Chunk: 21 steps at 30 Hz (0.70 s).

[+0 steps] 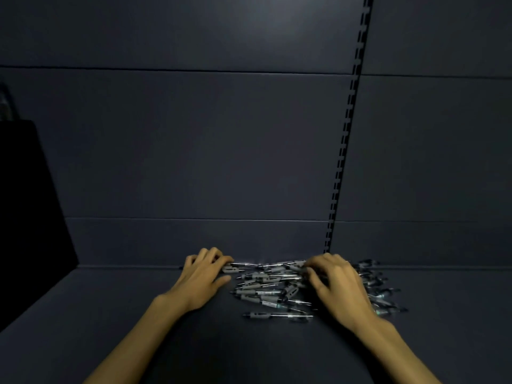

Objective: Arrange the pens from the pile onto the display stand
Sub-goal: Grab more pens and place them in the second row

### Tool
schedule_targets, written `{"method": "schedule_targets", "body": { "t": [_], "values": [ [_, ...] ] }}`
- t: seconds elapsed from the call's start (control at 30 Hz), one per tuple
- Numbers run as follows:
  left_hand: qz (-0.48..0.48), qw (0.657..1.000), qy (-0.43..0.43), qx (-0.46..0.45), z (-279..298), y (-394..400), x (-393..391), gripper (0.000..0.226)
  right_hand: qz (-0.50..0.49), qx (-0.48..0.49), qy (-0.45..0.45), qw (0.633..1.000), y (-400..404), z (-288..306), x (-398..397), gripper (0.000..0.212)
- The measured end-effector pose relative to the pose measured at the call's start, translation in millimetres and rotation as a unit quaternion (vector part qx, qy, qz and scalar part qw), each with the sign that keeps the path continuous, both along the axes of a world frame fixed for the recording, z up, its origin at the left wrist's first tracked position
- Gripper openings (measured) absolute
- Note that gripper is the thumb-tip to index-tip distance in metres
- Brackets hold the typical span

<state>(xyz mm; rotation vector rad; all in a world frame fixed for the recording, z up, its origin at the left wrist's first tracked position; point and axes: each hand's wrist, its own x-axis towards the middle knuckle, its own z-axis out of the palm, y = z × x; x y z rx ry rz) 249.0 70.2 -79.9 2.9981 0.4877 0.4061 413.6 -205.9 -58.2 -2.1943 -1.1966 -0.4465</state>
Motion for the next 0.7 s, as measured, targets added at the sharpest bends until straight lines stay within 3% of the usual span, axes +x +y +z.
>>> {"method": "schedule_targets", "body": {
  "t": [0.37, 0.53, 0.7],
  "values": [
    [-0.006, 1.0, -0.014, 0.002, -5, 4, 9, 0.021, 0.006, 0.025, -0.044, 0.999, -1, -19, 1, 0.01],
    [-0.002, 1.0, 0.015, -0.002, -6, 3, 9, 0.025, 0.004, 0.009, -0.055, 0.998, -3, -22, 1, 0.01],
    [0.018, 0.997, 0.031, 0.069, -6, -3, 10, 0.023, -0.003, 0.004, -0.048, 0.999, -4, -24, 4, 0.011]
  ]
}}
